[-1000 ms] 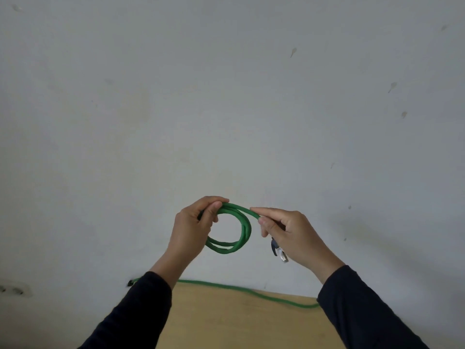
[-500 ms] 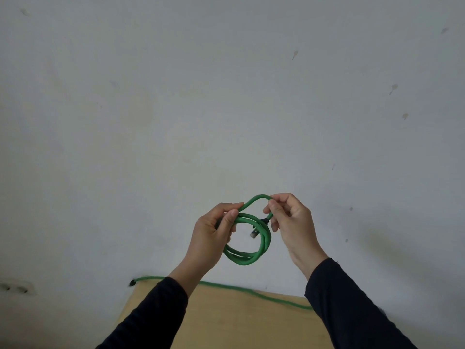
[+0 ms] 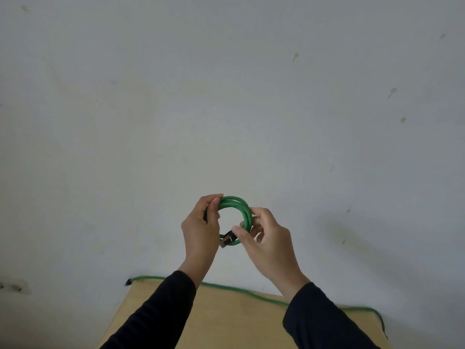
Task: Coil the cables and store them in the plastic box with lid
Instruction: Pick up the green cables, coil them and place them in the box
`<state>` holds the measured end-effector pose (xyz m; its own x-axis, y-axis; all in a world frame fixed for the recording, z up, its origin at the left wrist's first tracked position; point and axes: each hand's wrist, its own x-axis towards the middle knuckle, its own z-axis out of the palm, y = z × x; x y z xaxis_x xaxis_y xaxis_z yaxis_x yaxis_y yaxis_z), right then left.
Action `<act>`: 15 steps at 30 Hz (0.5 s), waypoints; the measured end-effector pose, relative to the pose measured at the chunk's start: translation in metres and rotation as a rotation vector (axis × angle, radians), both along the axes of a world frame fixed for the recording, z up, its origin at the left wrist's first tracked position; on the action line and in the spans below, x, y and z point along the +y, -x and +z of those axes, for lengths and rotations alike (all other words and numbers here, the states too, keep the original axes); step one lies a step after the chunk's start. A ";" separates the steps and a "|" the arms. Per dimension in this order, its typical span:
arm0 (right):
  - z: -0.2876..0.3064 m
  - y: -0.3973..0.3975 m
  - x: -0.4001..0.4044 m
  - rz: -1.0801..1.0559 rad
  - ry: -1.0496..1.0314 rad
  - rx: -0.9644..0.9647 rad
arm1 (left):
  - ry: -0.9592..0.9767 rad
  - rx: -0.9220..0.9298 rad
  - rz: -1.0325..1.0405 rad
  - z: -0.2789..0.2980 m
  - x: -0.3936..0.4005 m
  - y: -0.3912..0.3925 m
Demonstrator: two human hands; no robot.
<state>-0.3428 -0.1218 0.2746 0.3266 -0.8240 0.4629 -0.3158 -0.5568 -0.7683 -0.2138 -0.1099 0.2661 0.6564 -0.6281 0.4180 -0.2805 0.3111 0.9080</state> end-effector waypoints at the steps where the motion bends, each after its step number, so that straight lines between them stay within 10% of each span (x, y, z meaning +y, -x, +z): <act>1: -0.003 -0.001 0.000 0.020 0.052 0.013 | -0.012 0.000 0.003 0.001 -0.001 -0.001; 15: -0.019 -0.008 -0.006 0.101 0.336 0.165 | -0.084 -0.010 0.022 0.002 0.001 -0.010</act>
